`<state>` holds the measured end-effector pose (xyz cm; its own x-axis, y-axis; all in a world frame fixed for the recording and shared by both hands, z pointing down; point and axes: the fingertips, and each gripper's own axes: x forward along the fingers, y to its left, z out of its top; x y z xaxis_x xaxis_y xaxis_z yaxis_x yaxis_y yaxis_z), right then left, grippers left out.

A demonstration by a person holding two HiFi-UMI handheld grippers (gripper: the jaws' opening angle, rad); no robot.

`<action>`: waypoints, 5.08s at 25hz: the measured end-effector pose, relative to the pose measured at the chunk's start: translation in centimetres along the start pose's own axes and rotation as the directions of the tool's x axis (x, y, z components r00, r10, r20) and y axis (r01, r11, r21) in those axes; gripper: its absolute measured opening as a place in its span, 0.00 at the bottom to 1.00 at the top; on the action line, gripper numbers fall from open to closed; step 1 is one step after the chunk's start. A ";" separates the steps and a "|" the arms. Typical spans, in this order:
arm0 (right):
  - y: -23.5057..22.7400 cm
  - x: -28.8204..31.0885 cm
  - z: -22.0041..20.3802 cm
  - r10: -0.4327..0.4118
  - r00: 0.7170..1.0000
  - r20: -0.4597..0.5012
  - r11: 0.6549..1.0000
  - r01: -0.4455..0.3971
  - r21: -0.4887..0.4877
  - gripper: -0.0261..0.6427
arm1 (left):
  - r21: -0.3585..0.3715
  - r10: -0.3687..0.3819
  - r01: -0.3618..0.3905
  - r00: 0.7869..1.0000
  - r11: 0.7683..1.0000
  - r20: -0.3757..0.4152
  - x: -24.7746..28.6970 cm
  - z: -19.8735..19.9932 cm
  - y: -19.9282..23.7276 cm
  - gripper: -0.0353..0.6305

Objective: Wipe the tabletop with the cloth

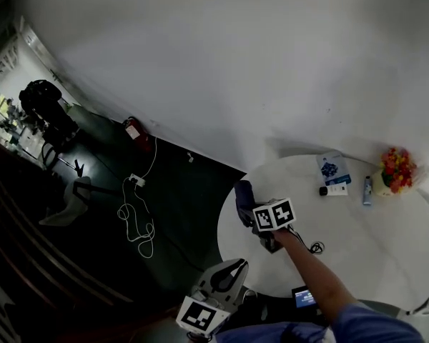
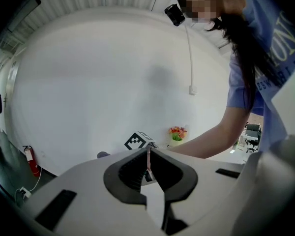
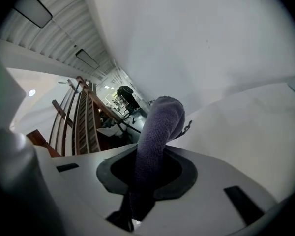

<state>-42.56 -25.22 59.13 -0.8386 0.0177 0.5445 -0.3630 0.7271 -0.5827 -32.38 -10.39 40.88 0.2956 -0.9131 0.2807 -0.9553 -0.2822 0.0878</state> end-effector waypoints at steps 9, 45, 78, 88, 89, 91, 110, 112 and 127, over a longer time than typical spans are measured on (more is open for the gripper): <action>-5.1 -2.7 -3.7 -0.160 0.985 -0.064 0.987 0.160 -0.001 0.15 | 0.009 -0.046 0.046 0.999 0.999 -0.009 -0.4 -0.5 -0.3 0.08; -31.5 -45.6 -19.4 -0.513 0.858 0.031 0.828 0.485 0.283 0.15 | 0.115 -0.466 0.475 0.880 0.873 -0.092 19.4 3.1 -31.2 0.08; -42.0 -81.0 -40.5 -0.885 0.463 -0.044 0.328 0.689 0.646 0.15 | 0.116 -0.596 0.617 0.784 0.778 -0.173 23.6 1.7 -44.2 0.08; -34.0 -70.9 -31.2 -0.826 0.557 0.090 0.507 0.662 0.552 0.15 | 0.114 -0.536 0.548 0.835 0.829 -0.122 19.4 1.6 -36.7 0.08; -32.9 -69.3 -30.0 -0.813 0.573 0.105 0.530 0.652 0.542 0.15 | 0.117 -0.527 0.539 0.841 0.834 -0.121 18.8 1.5 -35.6 0.08; -30.6 -65.9 -27.7 -0.782 0.610 0.127 0.577 0.632 0.517 0.15 | 0.113 -0.508 0.520 0.853 0.847 -0.118 17.4 1.2 -33.3 0.08; -5.6 -22.8 -10.2 -0.321 0.937 0.141 0.944 0.304 0.130 0.15 | 0.028 -0.179 0.182 0.980 0.983 -0.081 -0.9 -5.0 -7.8 0.08; -2.8 -18.2 -9.6 -0.261 0.959 0.113 0.964 0.252 0.085 0.15 | 0.007 -0.148 0.149 0.986 0.989 -0.076 -2.4 -5.5 -6.5 0.08; 9.9 2.3 -10.0 -0.032 0.996 -0.085 0.998 0.027 -0.056 0.15 | -0.058 0.009 -0.014 0.995 0.998 -0.096 -10.1 -8.8 -1.6 0.08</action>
<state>-44.01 -11.10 60.65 -0.7889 0.0532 0.6122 -0.3622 0.7645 -0.5332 -33.87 1.89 46.30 0.2859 -0.8830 0.3723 -0.9578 -0.2516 0.1390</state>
